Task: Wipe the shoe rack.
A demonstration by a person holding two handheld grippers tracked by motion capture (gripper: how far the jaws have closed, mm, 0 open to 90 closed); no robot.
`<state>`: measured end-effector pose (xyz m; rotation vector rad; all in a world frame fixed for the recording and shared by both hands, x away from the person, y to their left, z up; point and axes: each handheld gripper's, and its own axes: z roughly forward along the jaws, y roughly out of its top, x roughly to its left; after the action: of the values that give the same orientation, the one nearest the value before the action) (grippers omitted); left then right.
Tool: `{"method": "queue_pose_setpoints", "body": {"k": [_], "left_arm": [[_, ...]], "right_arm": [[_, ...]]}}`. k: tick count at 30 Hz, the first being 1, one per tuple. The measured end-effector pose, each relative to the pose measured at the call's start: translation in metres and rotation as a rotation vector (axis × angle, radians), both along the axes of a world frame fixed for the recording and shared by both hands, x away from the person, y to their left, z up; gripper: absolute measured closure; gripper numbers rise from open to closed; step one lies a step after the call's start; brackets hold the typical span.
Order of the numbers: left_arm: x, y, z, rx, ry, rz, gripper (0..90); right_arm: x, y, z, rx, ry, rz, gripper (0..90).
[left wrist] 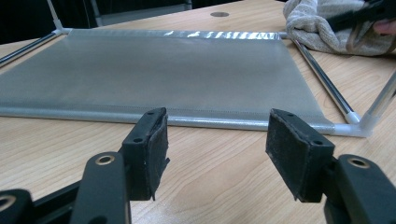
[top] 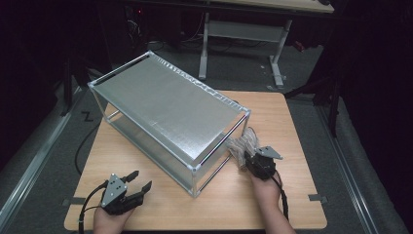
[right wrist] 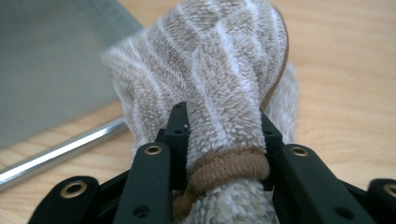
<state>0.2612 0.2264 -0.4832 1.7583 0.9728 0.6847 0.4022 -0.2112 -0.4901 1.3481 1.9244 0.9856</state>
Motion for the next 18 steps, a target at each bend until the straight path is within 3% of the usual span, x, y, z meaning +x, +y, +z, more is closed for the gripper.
{"method": "queue_pose_setpoints", "body": {"k": [4,18], "left_arm": [[0.0,-0.001,0.0,0.006,0.001,-0.004,38.9],[0.0,-0.002,-0.001,0.003,0.005,-0.004,38.8]], "right_arm": [[-0.005,0.0,0.018,0.019,-0.072,0.007,67.4],[-0.007,0.0,0.084,0.087,-0.233,0.007,67.2]]}}
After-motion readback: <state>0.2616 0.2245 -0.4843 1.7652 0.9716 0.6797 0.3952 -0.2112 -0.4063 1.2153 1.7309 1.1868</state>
